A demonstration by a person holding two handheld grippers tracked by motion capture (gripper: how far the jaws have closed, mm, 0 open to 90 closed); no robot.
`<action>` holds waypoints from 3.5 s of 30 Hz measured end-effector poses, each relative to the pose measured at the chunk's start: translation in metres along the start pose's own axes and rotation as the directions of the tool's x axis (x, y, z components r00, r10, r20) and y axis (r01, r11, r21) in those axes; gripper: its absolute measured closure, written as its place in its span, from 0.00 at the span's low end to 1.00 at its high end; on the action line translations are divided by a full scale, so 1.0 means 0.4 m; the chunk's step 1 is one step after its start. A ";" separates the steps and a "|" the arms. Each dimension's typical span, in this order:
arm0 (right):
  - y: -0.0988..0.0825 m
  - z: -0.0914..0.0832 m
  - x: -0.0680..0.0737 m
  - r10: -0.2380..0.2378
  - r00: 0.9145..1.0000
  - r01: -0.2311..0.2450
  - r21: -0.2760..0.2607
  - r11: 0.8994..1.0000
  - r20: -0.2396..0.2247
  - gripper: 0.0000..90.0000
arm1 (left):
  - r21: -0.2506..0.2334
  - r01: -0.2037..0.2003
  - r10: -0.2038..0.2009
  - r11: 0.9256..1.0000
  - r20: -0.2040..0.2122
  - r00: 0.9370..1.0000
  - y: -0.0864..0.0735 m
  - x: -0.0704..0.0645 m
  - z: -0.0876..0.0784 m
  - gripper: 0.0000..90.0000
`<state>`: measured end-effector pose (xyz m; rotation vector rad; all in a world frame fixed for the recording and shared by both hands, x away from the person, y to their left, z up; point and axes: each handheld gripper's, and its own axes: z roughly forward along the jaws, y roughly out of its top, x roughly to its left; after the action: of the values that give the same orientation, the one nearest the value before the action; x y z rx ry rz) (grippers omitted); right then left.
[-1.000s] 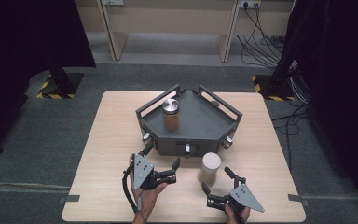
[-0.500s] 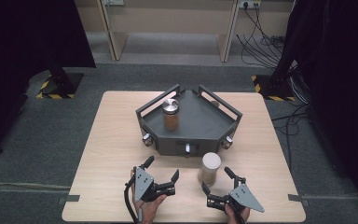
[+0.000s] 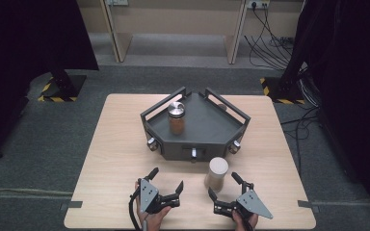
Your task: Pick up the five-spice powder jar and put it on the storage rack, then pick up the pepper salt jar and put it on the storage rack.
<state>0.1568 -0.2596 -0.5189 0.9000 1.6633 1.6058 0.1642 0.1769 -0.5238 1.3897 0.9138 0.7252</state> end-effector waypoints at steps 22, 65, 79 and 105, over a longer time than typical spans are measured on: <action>-0.001 0.001 -0.002 0.004 1.000 -0.004 -0.002 1.000 -0.004 0.02 | -0.003 -0.033 0.033 0.999 0.009 0.999 -0.021 -0.003 -0.004 0.00; -0.003 0.001 -0.005 0.016 1.000 -0.016 -0.003 1.000 0.003 0.02 | 0.001 -0.057 0.057 0.998 0.014 0.998 -0.020 -0.010 -0.003 0.00; -0.005 0.007 0.001 0.038 0.999 -0.038 -0.008 0.999 0.022 0.03 | -0.009 -0.053 0.053 0.999 0.015 0.998 -0.024 -0.008 -0.005 0.00; -0.003 0.055 0.000 -0.003 0.999 0.003 0.008 1.000 0.040 0.05 | -0.012 -0.061 0.061 0.998 0.015 0.998 -0.025 -0.011 -0.006 0.00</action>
<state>0.1750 -0.2476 -0.5212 0.9270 1.6442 1.5701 0.1592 0.1737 -0.5332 1.4164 0.8573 0.7642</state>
